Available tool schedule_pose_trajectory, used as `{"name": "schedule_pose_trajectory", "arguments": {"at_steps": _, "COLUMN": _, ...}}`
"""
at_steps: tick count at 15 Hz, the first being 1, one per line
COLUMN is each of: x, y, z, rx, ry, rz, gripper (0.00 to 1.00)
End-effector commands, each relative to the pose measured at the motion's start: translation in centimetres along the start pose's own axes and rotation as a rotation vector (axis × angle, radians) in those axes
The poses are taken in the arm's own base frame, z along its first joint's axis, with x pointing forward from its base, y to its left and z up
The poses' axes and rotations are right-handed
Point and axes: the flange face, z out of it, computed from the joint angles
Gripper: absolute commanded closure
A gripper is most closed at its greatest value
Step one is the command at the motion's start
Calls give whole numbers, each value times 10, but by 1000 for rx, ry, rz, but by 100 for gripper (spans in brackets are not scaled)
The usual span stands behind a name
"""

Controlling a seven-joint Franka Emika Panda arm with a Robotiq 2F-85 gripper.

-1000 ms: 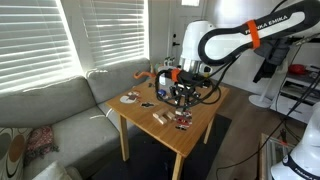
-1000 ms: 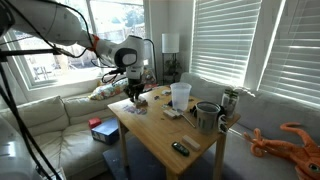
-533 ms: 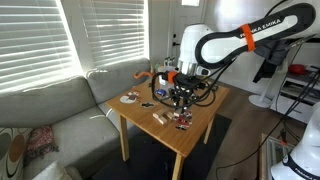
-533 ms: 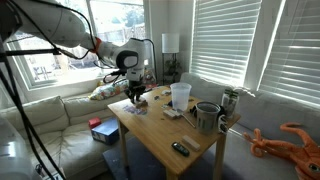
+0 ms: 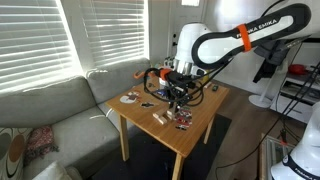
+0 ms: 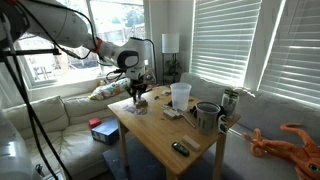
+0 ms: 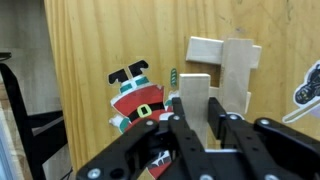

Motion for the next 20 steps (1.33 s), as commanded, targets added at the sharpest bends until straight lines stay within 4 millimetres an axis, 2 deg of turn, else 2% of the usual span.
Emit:
{"name": "schedule_pose_trajectory", "arguments": {"at_steps": 1, "x": -17, "y": -2, "z": 0, "rx": 14, "ry": -23, "rz": 32, "gripper": 93}}
{"name": "schedule_pose_trajectory", "arguments": {"at_steps": 13, "x": -26, "y": -6, "z": 14, "rx": 7, "ry": -62, "rz": 104, "gripper": 93}}
{"name": "schedule_pose_trajectory", "arguments": {"at_steps": 20, "x": -26, "y": -11, "z": 16, "rx": 11, "ry": -50, "rz": 147, "gripper": 93}}
